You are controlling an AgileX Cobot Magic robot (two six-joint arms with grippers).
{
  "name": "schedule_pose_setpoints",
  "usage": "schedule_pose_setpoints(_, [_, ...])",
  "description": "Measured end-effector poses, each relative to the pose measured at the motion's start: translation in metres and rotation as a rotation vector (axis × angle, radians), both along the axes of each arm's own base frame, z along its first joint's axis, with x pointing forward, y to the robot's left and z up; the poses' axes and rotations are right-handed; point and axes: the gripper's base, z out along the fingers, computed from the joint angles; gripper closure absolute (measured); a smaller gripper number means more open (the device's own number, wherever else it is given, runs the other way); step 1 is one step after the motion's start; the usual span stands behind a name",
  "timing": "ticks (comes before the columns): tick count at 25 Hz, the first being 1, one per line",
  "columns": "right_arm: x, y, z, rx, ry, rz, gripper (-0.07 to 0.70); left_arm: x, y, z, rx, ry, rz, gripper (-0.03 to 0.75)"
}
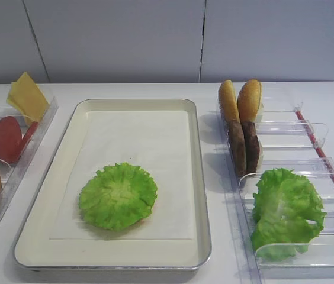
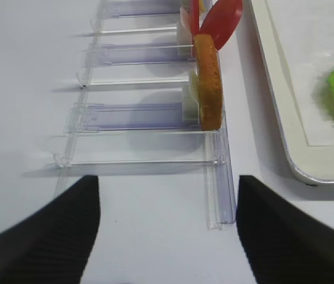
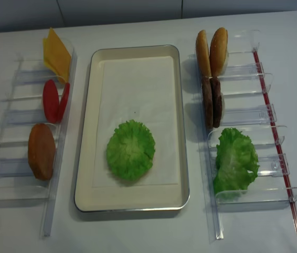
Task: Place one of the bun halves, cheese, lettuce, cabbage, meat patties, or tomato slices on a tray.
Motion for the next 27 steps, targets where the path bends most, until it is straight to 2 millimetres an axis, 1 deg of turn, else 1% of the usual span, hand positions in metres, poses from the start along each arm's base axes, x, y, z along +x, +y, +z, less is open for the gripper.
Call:
schedule_pose_setpoints(14, [0.0,0.0,0.0,0.0,0.0,0.0,0.189,0.0,0.0,0.0,0.0,0.0,0.0,0.256])
schedule_pose_setpoints(27, [0.0,0.0,0.0,0.0,0.0,-0.002,0.195,0.0,0.0,0.0,0.0,0.0,0.0,0.256])
